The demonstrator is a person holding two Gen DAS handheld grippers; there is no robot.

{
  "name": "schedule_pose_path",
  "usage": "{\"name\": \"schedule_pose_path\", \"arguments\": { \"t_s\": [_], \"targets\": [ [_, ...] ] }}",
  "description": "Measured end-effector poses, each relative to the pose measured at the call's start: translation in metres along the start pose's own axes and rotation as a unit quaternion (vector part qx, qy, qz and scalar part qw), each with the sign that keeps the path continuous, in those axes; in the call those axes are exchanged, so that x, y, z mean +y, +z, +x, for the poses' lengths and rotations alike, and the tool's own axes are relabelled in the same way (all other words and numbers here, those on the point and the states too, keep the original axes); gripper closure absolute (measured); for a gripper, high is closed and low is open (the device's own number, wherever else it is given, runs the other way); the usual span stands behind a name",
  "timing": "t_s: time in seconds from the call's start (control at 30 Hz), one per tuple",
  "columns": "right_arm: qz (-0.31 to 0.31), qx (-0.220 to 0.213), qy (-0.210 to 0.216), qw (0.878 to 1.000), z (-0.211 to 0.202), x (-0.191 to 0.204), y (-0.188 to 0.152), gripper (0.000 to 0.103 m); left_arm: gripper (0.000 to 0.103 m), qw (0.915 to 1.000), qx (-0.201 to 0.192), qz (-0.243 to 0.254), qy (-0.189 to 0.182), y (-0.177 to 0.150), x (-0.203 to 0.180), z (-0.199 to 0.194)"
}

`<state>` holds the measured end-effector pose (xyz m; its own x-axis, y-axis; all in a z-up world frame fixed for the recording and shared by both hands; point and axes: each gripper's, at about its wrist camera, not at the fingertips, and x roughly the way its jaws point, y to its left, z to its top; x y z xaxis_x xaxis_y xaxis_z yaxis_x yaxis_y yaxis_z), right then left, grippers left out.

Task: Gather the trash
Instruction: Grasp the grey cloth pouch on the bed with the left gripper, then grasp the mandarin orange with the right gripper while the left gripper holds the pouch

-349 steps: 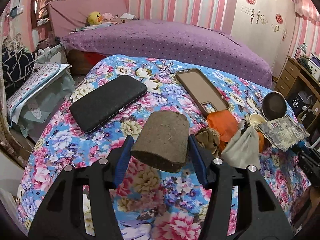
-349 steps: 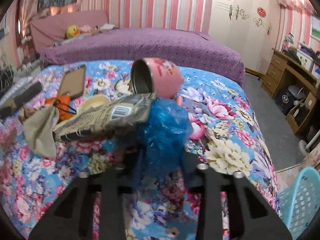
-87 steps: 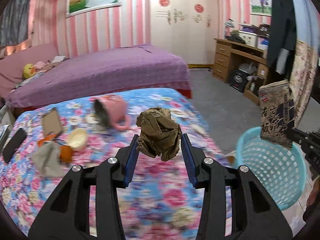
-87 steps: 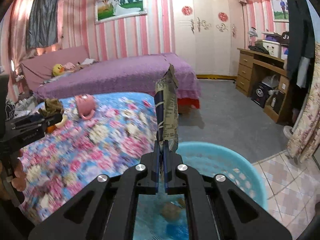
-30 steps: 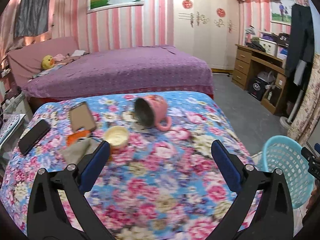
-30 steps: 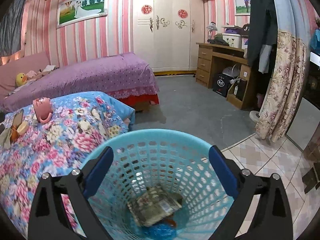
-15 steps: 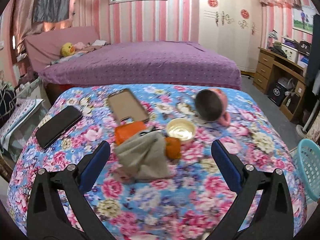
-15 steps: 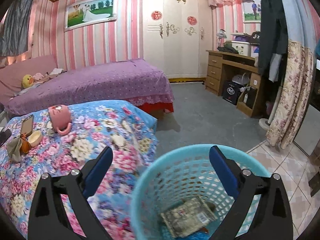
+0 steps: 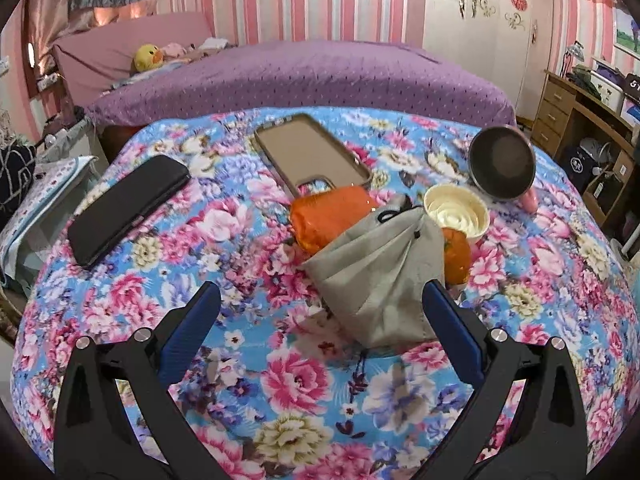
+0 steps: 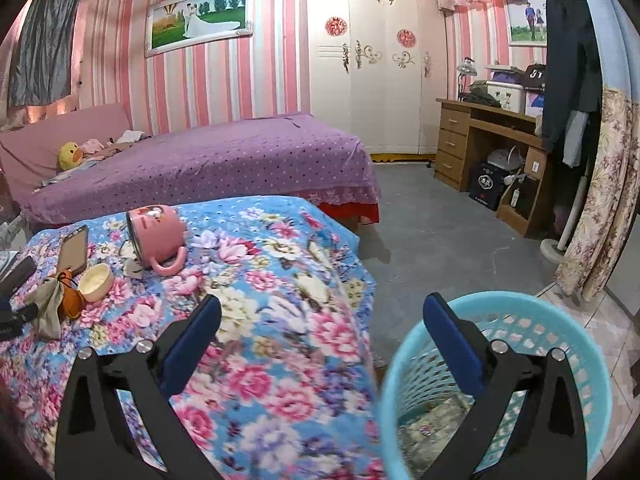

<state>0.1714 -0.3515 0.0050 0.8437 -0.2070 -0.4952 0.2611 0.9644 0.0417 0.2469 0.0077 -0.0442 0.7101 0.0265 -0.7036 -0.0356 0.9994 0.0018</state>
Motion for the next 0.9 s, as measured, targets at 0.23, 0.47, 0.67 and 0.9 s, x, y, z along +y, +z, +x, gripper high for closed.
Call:
{"name": "schedule_pose_path", "arguments": {
  "t_s": [0.23, 0.47, 0.67, 0.9],
  "targets": [
    [-0.004, 0.013, 0.007, 1.000, 0.010, 0.022, 0.001, 0.004, 0.052, 0.9983, 0.032, 0.016, -0.046, -0.001, -0.007, 0.014],
    [0.001, 0.018, 0.017, 1.000, 0.015, 0.054, 0.000, 0.004, 0.085, 0.9968, 0.019, 0.013, -0.077, -0.001, -0.006, -0.001],
    [-0.018, 0.024, 0.044, 0.999, 0.015, 0.093, -0.004, 0.004, 0.086, 0.9971, -0.024, 0.009, -0.072, 0.007, 0.019, -0.033],
    [-0.040, 0.027, 0.073, 0.996, 0.014, 0.149, -0.009, 0.004, 0.086, 0.9978, -0.056, -0.006, -0.034, 0.016, 0.067, -0.050]
  ]
}}
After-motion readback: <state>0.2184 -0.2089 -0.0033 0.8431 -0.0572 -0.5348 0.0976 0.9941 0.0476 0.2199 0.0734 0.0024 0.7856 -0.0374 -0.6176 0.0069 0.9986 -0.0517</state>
